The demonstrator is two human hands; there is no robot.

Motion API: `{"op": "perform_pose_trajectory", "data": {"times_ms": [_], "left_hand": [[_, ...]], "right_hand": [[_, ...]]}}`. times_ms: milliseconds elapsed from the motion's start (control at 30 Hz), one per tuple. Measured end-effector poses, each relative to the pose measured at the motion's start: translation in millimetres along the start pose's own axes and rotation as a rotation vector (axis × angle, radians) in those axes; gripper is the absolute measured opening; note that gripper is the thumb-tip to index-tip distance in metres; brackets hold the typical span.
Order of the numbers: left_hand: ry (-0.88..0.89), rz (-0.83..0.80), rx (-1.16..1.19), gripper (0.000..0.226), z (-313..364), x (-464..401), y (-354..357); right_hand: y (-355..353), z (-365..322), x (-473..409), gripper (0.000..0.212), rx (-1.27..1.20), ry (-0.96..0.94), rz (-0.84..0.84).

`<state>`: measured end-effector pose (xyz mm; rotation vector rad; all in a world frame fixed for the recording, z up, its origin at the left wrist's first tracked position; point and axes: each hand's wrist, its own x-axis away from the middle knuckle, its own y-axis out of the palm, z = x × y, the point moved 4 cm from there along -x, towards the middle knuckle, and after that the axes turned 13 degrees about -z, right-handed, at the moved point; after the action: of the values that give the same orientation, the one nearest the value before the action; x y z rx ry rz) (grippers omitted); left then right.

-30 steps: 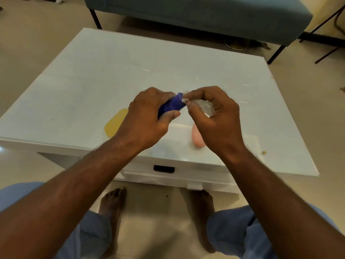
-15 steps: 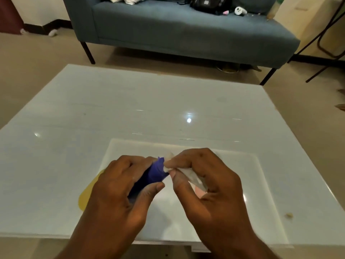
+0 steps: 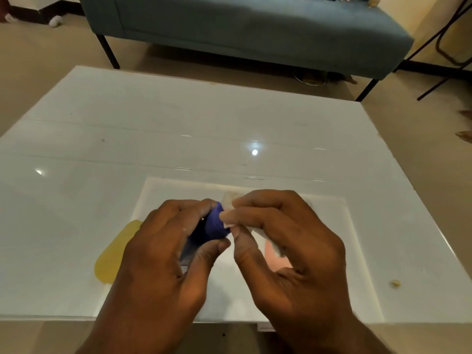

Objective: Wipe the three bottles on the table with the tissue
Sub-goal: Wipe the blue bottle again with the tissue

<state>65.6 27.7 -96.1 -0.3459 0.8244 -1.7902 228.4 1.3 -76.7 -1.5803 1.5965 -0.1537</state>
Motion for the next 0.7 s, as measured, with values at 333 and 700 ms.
{"op": "perform_pose_trajectory", "data": {"times_ms": [333,700], "left_hand": [[0.030,0.009,0.042,0.031,21.7,8.7,-1.5],[0.102,-0.008,0.002,0.031,24.2,16.1,-0.3]], "right_hand": [[-3.3,-14.8,9.2,0.020,0.006,-0.080,-0.036],[0.3,-6.8,17.2,0.026,-0.049,0.020,-0.168]]}}
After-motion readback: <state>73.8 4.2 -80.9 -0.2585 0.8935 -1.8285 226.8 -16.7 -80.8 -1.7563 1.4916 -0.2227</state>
